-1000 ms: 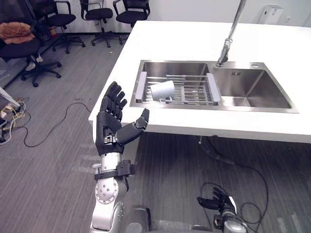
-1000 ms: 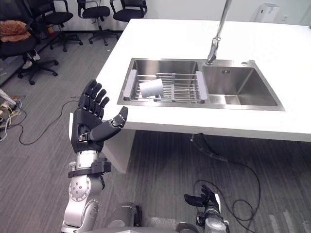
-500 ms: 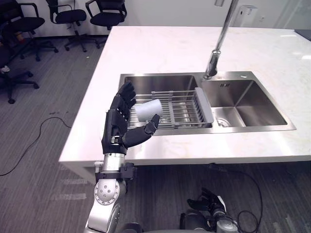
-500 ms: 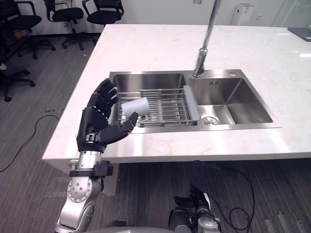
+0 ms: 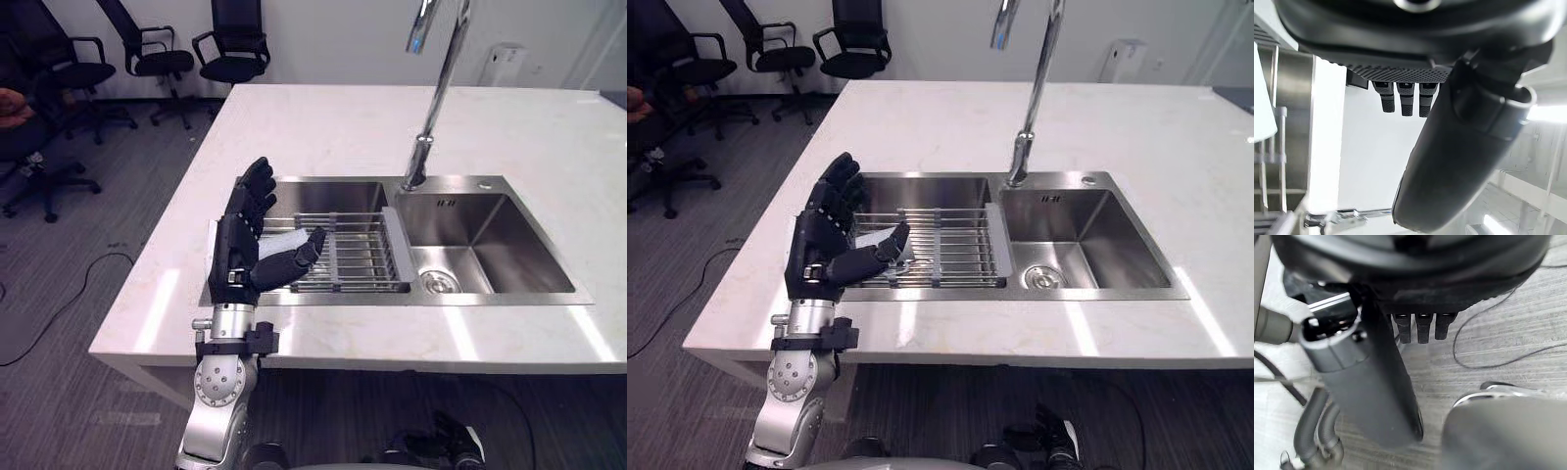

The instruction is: Walk over to the sink, pick up the cup, carry it to the dishwasher, place the cup inside the dishwasher, then close the dishwasher door

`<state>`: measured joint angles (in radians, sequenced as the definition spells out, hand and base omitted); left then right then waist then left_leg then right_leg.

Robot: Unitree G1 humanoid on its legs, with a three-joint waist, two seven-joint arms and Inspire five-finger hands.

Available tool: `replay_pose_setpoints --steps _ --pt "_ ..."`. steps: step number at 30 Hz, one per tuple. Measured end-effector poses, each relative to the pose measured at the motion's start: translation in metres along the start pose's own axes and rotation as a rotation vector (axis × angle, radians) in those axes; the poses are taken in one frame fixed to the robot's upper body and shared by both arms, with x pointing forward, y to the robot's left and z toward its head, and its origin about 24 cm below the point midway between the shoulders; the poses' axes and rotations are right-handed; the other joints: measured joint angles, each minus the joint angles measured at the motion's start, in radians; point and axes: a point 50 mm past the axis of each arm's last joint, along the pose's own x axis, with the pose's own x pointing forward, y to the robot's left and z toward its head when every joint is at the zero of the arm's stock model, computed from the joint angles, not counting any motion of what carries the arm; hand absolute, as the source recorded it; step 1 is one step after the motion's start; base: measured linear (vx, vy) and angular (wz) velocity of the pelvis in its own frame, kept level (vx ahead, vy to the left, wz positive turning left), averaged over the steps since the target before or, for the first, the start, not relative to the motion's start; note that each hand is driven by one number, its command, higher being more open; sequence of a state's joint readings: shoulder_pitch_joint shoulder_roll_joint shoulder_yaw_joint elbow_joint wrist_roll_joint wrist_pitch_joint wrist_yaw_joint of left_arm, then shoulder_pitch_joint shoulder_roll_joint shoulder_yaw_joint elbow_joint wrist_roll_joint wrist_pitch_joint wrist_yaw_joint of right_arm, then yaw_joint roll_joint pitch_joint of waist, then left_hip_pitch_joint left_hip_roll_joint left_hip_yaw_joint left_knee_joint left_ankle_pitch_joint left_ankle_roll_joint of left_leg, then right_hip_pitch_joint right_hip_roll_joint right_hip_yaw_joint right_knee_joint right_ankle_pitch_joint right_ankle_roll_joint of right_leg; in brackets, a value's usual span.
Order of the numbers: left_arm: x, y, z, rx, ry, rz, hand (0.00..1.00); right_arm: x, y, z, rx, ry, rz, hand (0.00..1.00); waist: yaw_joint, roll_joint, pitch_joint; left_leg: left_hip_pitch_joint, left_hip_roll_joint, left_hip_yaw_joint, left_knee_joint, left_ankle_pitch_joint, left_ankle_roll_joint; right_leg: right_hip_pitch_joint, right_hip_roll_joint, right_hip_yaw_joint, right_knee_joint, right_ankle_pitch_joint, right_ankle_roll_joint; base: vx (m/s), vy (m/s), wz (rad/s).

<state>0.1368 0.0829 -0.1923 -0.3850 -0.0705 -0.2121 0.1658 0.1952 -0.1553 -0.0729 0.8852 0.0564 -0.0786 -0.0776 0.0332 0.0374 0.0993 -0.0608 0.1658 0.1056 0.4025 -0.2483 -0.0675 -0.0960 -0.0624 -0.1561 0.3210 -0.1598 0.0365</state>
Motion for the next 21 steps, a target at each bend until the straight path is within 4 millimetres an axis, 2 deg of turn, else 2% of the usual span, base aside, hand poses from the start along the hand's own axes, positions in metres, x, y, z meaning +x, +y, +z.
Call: replay_pose_setpoints --steps 1,2,4,7,9,12,17,21 --pt "0.002 -0.001 -0.001 0.017 0.003 -0.007 0.9 0.001 0.001 0.001 0.001 0.002 0.004 0.9 0.001 0.001 0.001 0.014 -0.013 -0.012 -0.061 0.011 -0.011 0.004 -0.001 0.001 -0.033 0.026 0.006 0.05 0.077 0.19" --pt "0.002 -0.001 -0.003 0.028 0.009 -0.011 0.9 0.002 0.002 0.002 0.003 0.003 0.007 0.9 0.004 -0.001 0.001 0.023 -0.018 -0.01 -0.081 0.02 -0.01 0.01 -0.001 0.008 -0.05 0.037 0.006 0.06 0.129 0.05" --pt "0.002 0.0 -0.012 0.08 0.049 -0.025 0.9 0.002 0.007 0.004 0.012 -0.001 0.02 0.9 0.003 -0.01 0.005 0.068 -0.044 -0.009 -0.127 0.046 0.003 0.049 -0.015 0.035 -0.092 0.052 0.015 0.06 0.104 -0.03" --pt "0.004 -0.008 -0.011 0.121 0.038 -0.074 0.9 0.002 0.015 0.005 0.024 -0.006 0.041 0.9 0.003 -0.018 -0.002 0.091 -0.064 -0.009 -0.176 0.08 0.012 0.059 -0.029 0.04 -0.11 0.057 0.021 0.0 0.039 0.01" --pt "0.007 -0.012 -0.011 0.157 0.025 -0.116 0.9 0.002 0.019 0.006 0.028 -0.007 0.053 0.9 0.004 -0.017 -0.005 0.105 -0.068 -0.008 -0.229 0.109 0.009 0.059 -0.027 0.042 -0.135 0.074 0.019 -0.04 -0.017 0.01" --pt "0.01 -0.013 -0.024 0.226 0.057 -0.161 0.9 0.003 0.018 0.005 0.024 0.003 0.053 0.9 -0.001 -0.001 -0.021 0.123 -0.057 -0.01 -0.293 0.13 0.001 0.062 -0.007 0.051 -0.186 0.114 0.012 -0.05 -0.026 -0.15" --pt "0.007 -0.003 -0.053 0.348 0.188 -0.2 0.9 0.006 0.015 0.008 0.017 0.002 0.048 0.9 -0.026 -0.003 -0.024 0.129 -0.062 -0.007 -0.332 0.152 0.004 0.07 0.004 0.089 -0.273 0.187 0.012 -0.08 0.006 -0.23" --pt "0.005 0.005 -0.065 0.427 0.242 -0.228 0.9 0.005 0.013 0.006 0.012 0.009 0.051 0.9 -0.03 -0.006 -0.026 0.124 -0.07 0.001 -0.333 0.155 0.008 0.085 0.0 0.096 -0.335 0.224 0.008 -0.07 0.024 -0.11"
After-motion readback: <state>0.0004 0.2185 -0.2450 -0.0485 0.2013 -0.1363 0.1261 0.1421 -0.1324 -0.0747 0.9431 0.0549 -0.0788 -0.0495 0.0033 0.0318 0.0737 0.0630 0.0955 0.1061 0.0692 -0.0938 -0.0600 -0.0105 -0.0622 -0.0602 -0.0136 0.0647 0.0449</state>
